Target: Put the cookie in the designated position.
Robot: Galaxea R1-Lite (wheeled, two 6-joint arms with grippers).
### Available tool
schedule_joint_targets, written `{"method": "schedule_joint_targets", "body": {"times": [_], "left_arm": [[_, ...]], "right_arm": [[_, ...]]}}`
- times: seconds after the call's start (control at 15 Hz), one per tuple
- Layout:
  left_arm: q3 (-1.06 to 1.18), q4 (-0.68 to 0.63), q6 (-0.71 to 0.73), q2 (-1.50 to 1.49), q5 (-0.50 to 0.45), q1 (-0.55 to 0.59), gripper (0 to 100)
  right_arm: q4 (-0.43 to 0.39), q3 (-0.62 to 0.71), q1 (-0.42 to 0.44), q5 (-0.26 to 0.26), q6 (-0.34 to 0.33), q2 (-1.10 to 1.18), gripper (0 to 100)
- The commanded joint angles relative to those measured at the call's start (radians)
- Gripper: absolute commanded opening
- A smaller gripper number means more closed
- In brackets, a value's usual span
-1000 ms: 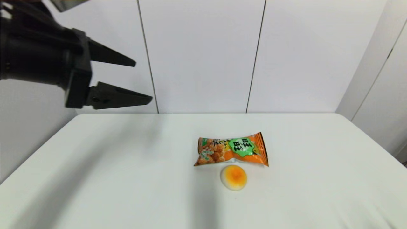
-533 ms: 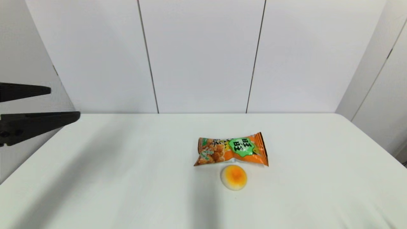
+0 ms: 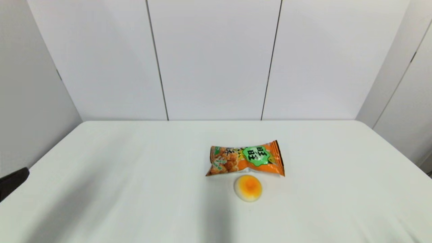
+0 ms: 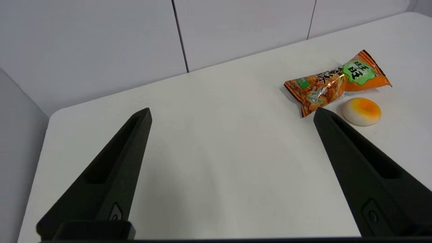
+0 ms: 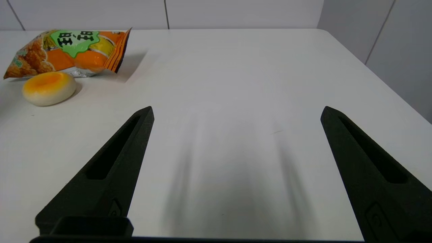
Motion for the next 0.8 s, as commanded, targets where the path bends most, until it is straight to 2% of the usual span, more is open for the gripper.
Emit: {"method": "schedule_joint_targets", "body": {"times": [0.07,0.2,0.4,0.67,0.8], "left_arm": [[0.187,-0.066,-0.002,-0.262,0.0,0.03,100],[0.236,-0.064,0.0,-0.34,0.001,0.028,100],[0.304,-0.063,-0.004,-0.443,0.096,-0.006,100],[0.428,-0.061,-0.014,-0.564,0.116,0.002,100],[0.505,-0.055,-0.013,-0.636,0.169,0.004,100]], "right_arm": [[0.0,0.008,0.0,0.0,0.0,0.001,100],[0.0,0.008,0.0,0.0,0.0,0.001,100],[0.0,0.008,0.0,0.0,0.0,0.001,100],[0.0,0.008,0.0,0.0,0.0,0.001,100],[0.0,0.009,0.0,0.0,0.0,0.001,100]]}}
